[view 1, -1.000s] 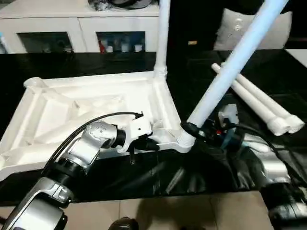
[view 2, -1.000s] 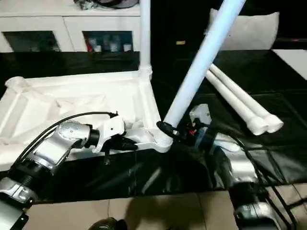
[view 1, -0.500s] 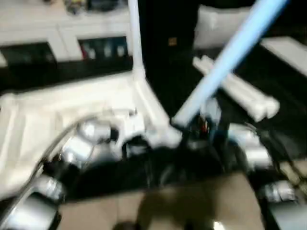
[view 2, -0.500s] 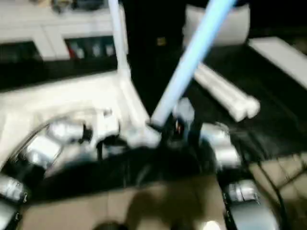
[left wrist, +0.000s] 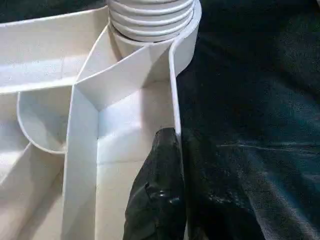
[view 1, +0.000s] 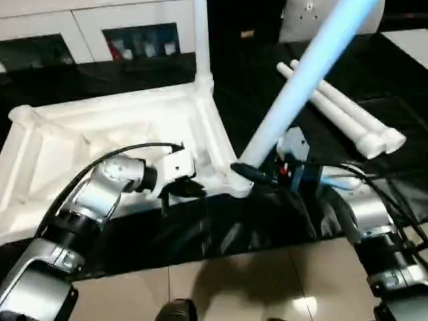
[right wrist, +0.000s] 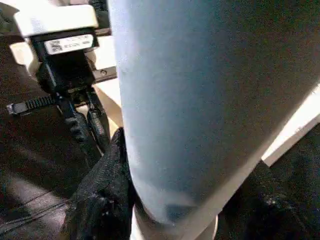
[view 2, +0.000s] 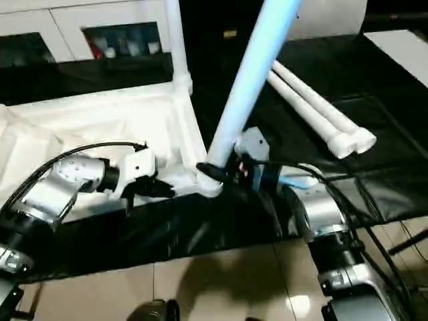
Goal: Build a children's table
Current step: Insert table leg to table base
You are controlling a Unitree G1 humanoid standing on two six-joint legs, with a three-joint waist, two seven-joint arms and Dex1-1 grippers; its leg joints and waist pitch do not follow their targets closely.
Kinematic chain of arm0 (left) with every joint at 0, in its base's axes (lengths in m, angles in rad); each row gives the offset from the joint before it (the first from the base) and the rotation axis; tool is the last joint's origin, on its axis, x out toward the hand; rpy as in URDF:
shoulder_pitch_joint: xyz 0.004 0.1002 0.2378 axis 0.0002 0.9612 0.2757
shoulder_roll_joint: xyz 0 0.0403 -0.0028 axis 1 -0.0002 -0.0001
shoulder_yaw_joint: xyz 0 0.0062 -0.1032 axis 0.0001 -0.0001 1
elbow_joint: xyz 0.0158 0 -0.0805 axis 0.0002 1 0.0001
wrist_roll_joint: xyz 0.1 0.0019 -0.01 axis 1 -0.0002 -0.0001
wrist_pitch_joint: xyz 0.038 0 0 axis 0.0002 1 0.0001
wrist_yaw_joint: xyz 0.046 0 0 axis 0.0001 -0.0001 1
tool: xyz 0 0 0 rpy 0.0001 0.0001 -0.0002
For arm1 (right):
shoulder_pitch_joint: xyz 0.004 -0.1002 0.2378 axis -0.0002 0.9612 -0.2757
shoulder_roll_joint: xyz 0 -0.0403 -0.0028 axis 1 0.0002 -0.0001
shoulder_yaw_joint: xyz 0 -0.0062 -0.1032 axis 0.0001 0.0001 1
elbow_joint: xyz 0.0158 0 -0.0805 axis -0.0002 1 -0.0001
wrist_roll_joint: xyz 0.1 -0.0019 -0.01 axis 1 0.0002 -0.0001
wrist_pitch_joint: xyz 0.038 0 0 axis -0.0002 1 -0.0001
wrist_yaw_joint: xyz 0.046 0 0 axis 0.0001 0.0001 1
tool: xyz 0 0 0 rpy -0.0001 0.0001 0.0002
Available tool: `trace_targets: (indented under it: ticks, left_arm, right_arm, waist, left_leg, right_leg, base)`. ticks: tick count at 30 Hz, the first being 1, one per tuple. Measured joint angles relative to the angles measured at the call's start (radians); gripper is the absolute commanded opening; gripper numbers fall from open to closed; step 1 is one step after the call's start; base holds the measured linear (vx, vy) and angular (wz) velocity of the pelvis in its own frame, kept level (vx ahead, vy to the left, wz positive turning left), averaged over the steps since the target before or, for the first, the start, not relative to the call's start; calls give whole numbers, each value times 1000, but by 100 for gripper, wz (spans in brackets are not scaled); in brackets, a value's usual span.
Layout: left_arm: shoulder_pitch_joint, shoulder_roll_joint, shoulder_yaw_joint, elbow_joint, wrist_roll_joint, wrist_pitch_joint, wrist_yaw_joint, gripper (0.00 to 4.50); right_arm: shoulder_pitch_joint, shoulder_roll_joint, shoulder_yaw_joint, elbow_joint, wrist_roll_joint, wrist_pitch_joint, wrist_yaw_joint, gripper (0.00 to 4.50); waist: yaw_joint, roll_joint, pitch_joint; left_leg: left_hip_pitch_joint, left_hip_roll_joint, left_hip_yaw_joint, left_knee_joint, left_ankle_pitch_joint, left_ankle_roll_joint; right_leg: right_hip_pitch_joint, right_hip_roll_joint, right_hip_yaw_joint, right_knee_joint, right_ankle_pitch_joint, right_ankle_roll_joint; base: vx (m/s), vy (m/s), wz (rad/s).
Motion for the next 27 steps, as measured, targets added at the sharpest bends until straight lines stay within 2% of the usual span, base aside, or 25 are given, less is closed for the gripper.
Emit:
trace_targets:
  ticks: [2, 5, 13, 19, 27]
  left_arm:
    - [0, 1, -2, -4, 10, -14, -1, 0]
    - [0, 5, -3, -8, 19, -24, -1, 0]
    - [22, 6, 8, -49, 34, -34, 23, 0]
    - [24, 5, 8, -57, 40, -38, 27, 0]
    - [35, 3, 16, -66, 49, -36, 38, 0]
  right_arm:
    - [7, -3, 0, -39, -8, 41, -16, 187]
    - [6, -3, 0, -56, -19, 61, -19, 187]
    - [-9, -8, 2, -102, -35, 125, -29, 187]
    - [-31, 2, 19, -97, -62, 111, -21, 187]
    - [-56, 13, 12, -46, -59, 129, -16, 187]
  waist:
    - [-4, -3, 2]
    - [-9, -5, 3]
    - [-10, -14, 8]
    - [-9, -18, 8]
    - [-11, -26, 4]
  left_leg:
    - [1, 0, 2, -1, 0, 0]
    - [1, 0, 6, -1, 0, 0]
    - [1, 0, 17, -4, 1, 2]
    - [1, 0, 23, -4, 1, 2]
    - [1, 1, 28, -3, 3, 6]
  right_leg:
    - [2, -1, 1, -4, 1, -2]
    - [1, -1, 4, -6, 2, -4]
    - [0, -4, 9, -9, 4, -2]
    - [-2, -5, 14, -10, 6, 0]
    - [-4, -5, 16, -8, 9, -3]
  base:
    - [0, 0, 0]
    - [0, 0, 0]
    - [0, 0, 0]
    - [0, 0, 0]
    - [0, 0, 0]
